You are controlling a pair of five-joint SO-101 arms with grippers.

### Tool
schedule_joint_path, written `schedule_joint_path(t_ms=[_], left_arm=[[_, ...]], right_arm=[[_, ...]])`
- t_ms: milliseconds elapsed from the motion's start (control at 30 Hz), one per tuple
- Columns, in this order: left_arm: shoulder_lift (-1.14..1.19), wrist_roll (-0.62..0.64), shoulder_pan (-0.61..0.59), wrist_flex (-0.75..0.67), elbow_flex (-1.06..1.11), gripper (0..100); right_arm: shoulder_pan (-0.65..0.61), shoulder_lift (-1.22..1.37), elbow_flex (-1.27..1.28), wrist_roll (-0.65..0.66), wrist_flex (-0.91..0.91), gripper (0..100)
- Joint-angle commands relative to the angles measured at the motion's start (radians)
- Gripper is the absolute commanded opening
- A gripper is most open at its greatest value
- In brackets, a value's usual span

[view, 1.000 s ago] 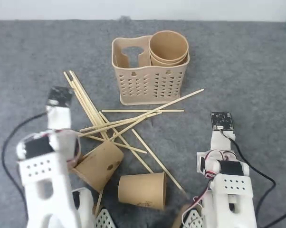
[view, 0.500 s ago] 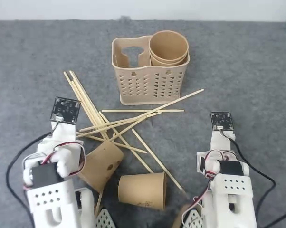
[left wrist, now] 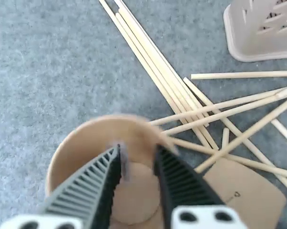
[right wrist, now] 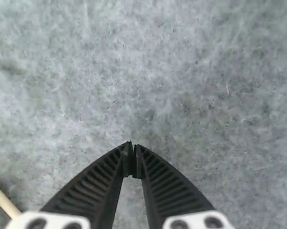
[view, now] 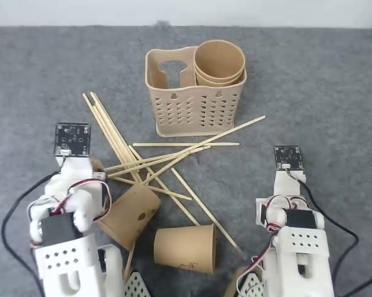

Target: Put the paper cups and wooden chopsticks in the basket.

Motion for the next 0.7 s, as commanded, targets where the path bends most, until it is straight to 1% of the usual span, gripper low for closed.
schedule_joint_path(t_ms=[0,500,600,667], left_arm=[[-0.009,0.017,0.006,-0.025,-0.019,14],[-0.011,0.018,0.003,-0.023,-0.019,14],[-0.011,0.02,0.002,-0.017,-0.065,14],[-0.009,0.02,0.002,0.017,-0.124,14]], right_arm=[[0.004,-0.021,-0.012,0.015,-0.019,0.8],[0.004,-0.021,-0.011,0.015,-0.018,0.8],[0.004,-0.021,-0.009,0.015,-0.018,0.8],[0.004,-0.021,-0.009,0.015,-0.018,0.8]])
